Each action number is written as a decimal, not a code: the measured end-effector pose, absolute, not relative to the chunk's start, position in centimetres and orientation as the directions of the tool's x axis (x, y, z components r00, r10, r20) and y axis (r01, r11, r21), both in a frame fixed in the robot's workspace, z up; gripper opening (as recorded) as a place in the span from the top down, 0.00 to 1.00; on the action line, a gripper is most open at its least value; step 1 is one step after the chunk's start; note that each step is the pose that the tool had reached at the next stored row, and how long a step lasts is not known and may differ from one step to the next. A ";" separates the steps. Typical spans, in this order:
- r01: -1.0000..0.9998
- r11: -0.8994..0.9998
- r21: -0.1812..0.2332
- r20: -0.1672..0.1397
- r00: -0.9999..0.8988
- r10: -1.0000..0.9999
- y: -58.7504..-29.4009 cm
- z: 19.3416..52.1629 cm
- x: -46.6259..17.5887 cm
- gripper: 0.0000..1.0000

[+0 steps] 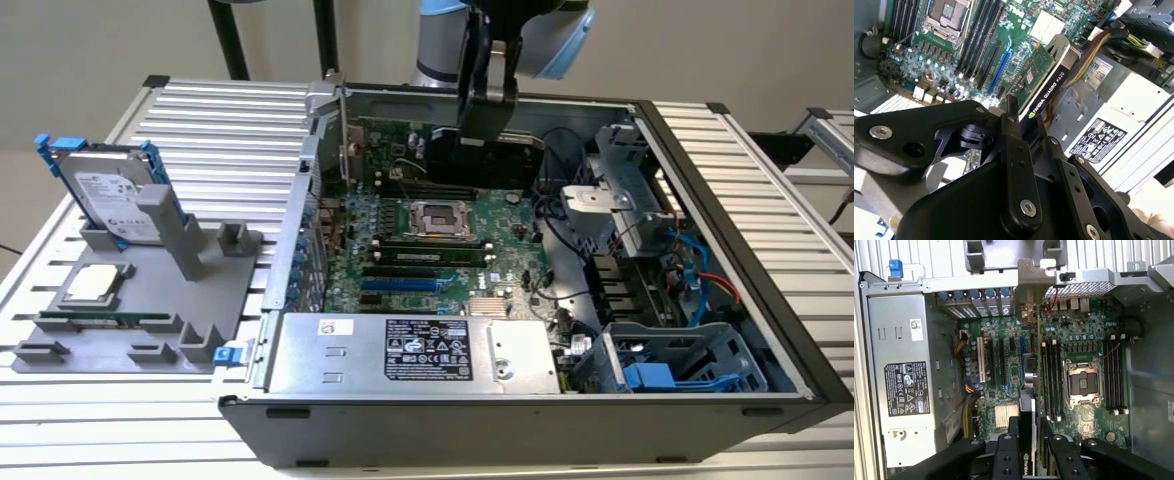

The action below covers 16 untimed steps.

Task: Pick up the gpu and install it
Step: 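Insert the gpu into the slot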

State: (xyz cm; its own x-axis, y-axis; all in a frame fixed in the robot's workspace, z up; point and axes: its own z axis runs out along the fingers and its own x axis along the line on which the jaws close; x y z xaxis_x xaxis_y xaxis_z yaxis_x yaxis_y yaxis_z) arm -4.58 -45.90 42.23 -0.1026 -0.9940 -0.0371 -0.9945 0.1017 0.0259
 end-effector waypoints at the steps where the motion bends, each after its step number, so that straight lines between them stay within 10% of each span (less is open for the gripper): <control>1: -0.994 0.102 0.025 -0.036 -0.103 -0.994 -45.9 42.2 -4.6 1.00; 16: -0.995 0.102 0.020 -0.025 -0.102 -0.994 -45.8 41.6 -4.6 1.00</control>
State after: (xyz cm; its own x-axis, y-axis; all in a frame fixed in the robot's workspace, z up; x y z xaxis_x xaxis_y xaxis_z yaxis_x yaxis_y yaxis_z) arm -4.58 -45.81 41.62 -0.1025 -0.9944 -0.0253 -0.9946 0.1020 0.0195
